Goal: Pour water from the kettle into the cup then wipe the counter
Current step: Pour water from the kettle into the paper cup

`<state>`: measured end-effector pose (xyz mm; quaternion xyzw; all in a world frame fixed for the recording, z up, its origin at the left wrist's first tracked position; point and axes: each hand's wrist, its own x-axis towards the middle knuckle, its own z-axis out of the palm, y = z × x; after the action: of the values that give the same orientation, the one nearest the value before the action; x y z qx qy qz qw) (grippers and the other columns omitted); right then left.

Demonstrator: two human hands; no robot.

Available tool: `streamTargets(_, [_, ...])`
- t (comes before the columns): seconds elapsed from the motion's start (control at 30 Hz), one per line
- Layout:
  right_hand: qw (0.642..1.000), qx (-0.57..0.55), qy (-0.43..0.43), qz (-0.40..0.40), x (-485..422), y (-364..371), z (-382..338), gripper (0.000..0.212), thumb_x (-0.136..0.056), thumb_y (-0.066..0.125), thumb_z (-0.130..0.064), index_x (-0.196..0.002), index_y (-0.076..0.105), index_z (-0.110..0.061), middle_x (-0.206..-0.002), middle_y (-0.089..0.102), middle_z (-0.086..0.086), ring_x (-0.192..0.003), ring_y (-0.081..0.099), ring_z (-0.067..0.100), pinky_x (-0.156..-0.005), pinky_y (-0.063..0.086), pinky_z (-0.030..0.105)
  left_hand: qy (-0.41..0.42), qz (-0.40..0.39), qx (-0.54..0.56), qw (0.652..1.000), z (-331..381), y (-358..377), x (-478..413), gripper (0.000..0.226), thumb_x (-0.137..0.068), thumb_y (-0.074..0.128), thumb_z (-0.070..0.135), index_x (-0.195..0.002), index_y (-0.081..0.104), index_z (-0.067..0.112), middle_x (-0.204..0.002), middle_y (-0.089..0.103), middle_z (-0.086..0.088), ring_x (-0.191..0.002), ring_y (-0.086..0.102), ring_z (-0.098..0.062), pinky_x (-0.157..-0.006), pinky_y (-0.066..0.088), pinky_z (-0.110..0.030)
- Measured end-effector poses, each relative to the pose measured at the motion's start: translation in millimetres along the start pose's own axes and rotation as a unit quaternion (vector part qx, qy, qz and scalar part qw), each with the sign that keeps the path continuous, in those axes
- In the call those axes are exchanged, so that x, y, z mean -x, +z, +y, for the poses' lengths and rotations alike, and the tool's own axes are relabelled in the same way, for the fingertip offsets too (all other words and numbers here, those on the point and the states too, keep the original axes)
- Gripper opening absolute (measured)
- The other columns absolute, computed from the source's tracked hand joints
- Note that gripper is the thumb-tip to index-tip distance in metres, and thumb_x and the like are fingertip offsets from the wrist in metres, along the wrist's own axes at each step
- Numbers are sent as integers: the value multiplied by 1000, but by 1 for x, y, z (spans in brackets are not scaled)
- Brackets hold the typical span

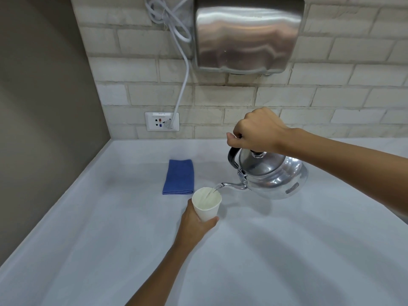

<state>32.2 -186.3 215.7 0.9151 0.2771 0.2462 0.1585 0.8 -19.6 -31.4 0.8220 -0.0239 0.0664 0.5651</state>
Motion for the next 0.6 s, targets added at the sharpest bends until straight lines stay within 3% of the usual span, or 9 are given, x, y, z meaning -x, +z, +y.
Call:
streamTargets(0.33, [1000,1,-8,5,-1,-5,-2,54,-87,44,-30,-43,20,-12,-38,19,3,-39,19,23,-45,14,23,1,-1,-3,1000,-3,1,-1,77,-58,83,29,-122,41,24,-106,51,13,-98,51,-10,-78,39,-21])
streamTargets(0.5, [1000,4,-9,8,-1,-7,-2,50,-87,44,-30,-45,27,-8,-38,19,3,-39,17,22,-45,13,23,0,-3,-1,1000,-3,1,-2,77,-58,83,30,-122,40,25,-105,50,15,-94,50,-7,-67,35,-5])
streamTargets(0.6, [1000,10,-12,9,-2,-8,-2,54,-87,44,-30,-43,20,-11,-38,19,3,-38,16,21,-45,12,23,3,-3,-2,1000,-4,1,-2,79,-58,83,30,-123,39,25,-108,50,14,-97,50,-8,-72,38,-8])
